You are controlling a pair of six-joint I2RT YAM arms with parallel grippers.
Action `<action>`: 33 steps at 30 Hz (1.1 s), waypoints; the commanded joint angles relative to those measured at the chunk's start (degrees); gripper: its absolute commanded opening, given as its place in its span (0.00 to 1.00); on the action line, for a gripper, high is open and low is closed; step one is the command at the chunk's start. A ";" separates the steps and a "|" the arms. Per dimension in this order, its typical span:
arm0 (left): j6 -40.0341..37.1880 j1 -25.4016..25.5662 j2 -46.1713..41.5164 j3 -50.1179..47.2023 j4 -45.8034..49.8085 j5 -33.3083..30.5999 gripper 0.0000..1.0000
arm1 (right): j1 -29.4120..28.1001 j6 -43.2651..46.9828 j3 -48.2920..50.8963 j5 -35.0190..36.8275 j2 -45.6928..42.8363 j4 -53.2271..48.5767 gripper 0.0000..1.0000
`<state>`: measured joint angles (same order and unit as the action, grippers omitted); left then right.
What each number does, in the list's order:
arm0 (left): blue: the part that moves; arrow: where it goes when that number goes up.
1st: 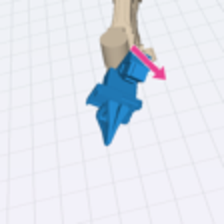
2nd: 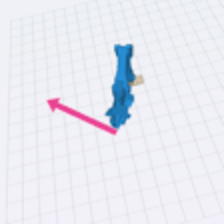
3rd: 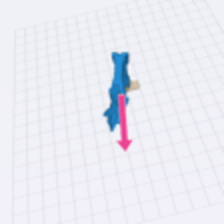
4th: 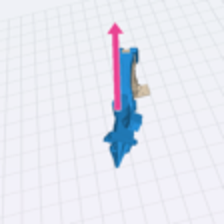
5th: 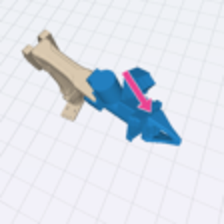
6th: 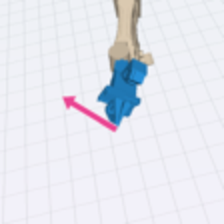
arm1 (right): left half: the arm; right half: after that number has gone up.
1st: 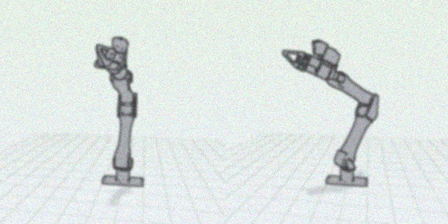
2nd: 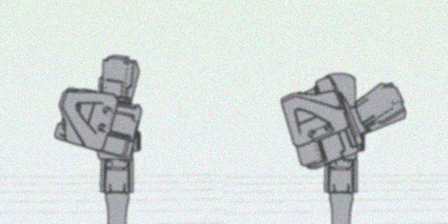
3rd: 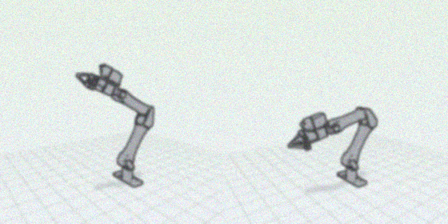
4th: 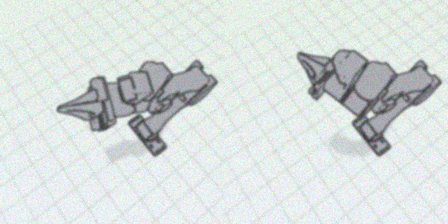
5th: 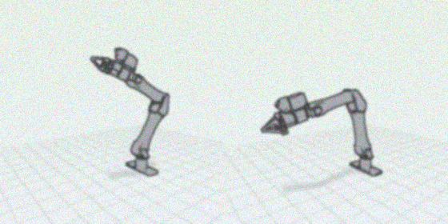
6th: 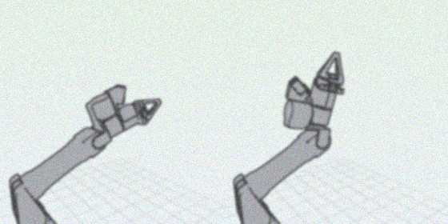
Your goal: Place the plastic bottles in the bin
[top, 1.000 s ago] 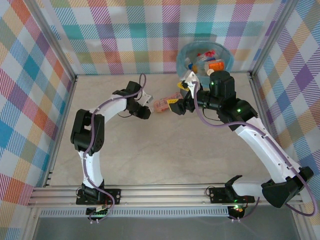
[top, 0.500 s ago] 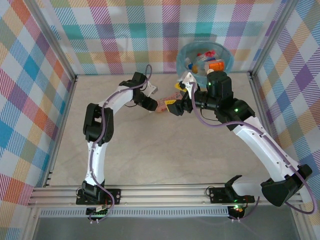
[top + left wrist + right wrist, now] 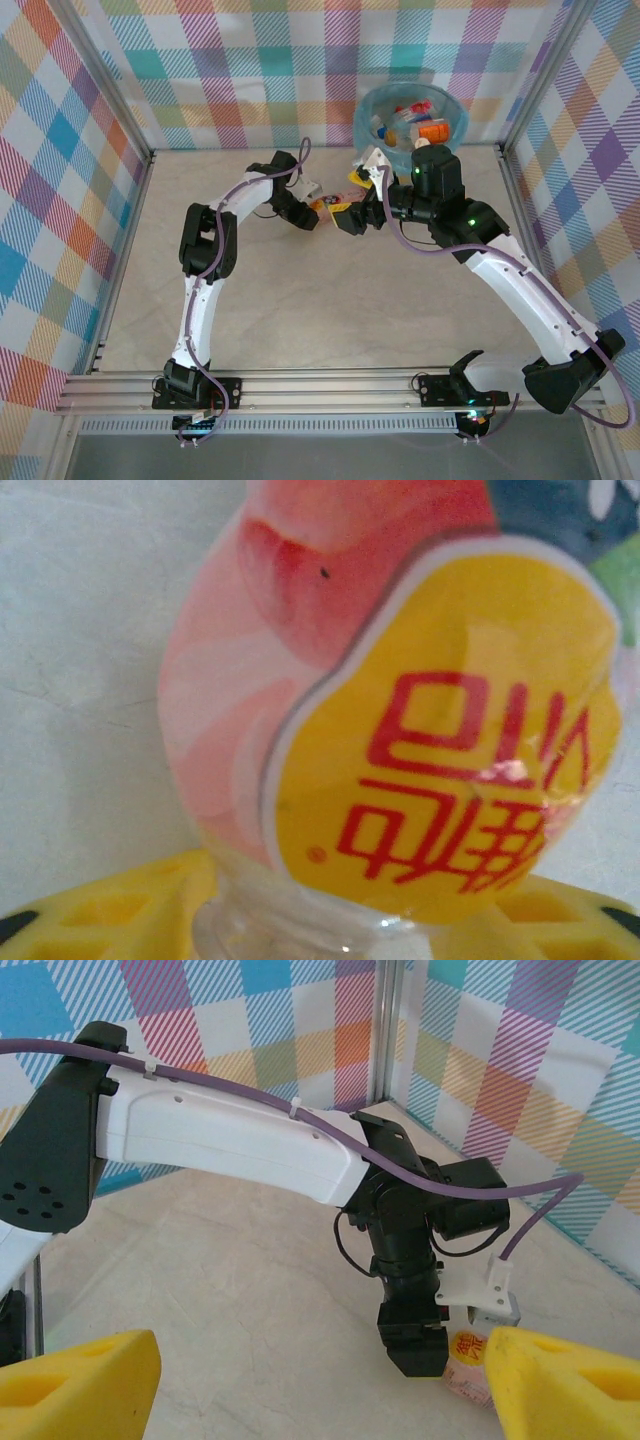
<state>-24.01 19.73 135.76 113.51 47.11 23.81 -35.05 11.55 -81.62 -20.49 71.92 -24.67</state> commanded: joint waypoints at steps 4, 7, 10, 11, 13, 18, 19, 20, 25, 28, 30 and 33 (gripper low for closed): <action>-1.82 -0.11 -0.53 1.62 2.93 4.28 0.36 | -0.59 -0.35 -0.25 -0.87 -0.20 -0.12 0.84; -2.35 -0.18 -1.82 0.72 3.29 4.41 0.28 | -0.70 -0.39 -0.66 -0.95 -0.03 -0.51 0.84; -1.87 -0.19 -4.96 -2.55 1.66 3.34 0.23 | -0.89 -0.48 -1.08 -0.87 -0.35 -0.97 0.83; -1.31 -0.20 -6.39 -4.25 0.46 2.66 0.21 | -0.90 -0.48 -1.10 -0.85 -0.53 -0.98 0.83; -0.07 -0.23 -10.55 -9.18 -2.68 1.13 0.18 | -0.99 -0.48 -1.18 -0.80 -0.88 -0.96 0.83; 3.77 -0.24 -22.08 -21.42 -9.54 -1.33 0.10 | -1.16 -0.39 -1.23 -0.92 -1.34 -0.40 0.84; 4.51 -0.21 -24.41 -23.79 -10.51 -1.92 0.09 | -1.16 -0.39 -1.55 -1.16 -1.26 -0.38 0.83; 5.34 -0.21 -26.43 -25.67 -11.24 -2.45 0.08 | -1.25 -0.39 -1.93 -1.36 -1.11 -0.39 0.83; 8.79 -0.21 -36.69 -34.58 -14.12 -4.19 0.00 | -1.51 -0.54 -3.81 -2.51 -0.30 0.11 0.83; 11.14 -0.21 -42.55 -38.38 -15.69 -4.65 0.00 | -1.68 -1.28 -4.10 -3.12 -0.37 1.80 0.83; 12.75 -0.21 -46.44 -40.50 -16.79 -4.49 0.00 | -1.69 -2.32 -4.19 -3.40 -0.30 3.04 0.83; 15.06 -0.21 -52.56 -42.74 -18.37 -3.22 0.00 | -1.69 -4.96 -5.29 -3.08 0.41 3.97 0.83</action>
<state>-12.56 19.73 88.82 71.99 32.38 19.73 -36.40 9.65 -84.20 -22.20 71.94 -23.55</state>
